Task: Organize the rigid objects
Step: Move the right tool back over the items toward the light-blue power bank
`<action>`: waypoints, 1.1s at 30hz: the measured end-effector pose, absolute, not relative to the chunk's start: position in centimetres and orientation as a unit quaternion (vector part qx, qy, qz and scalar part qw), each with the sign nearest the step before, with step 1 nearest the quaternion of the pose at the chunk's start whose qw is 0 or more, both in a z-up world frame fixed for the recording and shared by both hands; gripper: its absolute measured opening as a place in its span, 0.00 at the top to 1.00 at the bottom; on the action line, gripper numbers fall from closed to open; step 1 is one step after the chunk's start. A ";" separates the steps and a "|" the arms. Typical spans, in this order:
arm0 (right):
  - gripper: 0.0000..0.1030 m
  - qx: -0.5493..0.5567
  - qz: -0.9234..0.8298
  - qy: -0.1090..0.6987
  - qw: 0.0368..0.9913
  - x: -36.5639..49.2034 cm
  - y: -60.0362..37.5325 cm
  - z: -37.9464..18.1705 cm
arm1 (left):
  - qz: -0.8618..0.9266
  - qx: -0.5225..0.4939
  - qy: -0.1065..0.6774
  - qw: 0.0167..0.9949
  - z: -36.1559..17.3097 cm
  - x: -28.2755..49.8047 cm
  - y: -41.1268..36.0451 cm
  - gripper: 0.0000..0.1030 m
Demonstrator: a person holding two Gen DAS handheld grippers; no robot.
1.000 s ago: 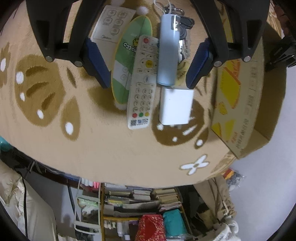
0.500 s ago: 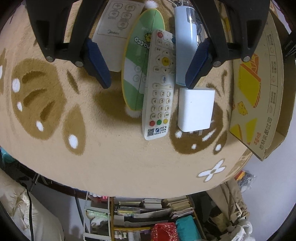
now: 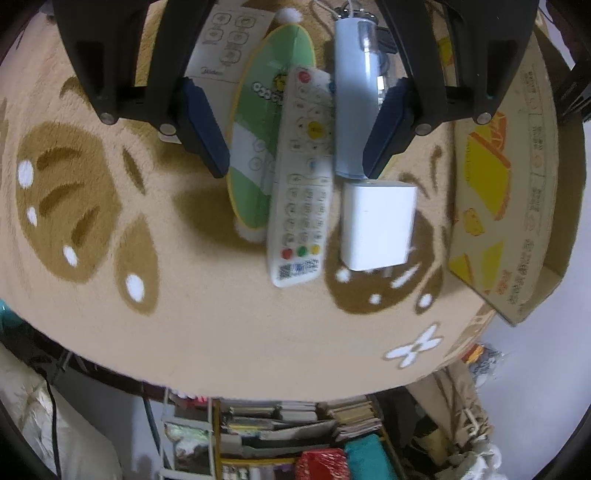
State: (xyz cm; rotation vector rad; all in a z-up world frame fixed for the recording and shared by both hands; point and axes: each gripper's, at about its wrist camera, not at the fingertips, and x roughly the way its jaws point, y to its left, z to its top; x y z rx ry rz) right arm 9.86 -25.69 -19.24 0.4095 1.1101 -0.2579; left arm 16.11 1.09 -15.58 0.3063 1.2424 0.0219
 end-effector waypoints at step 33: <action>0.62 0.147 -0.060 0.550 0.820 10.7 -21.1 -20.7 | 0.009 0.141 0.580 0.802 -15.7 16.2 1.3 0.85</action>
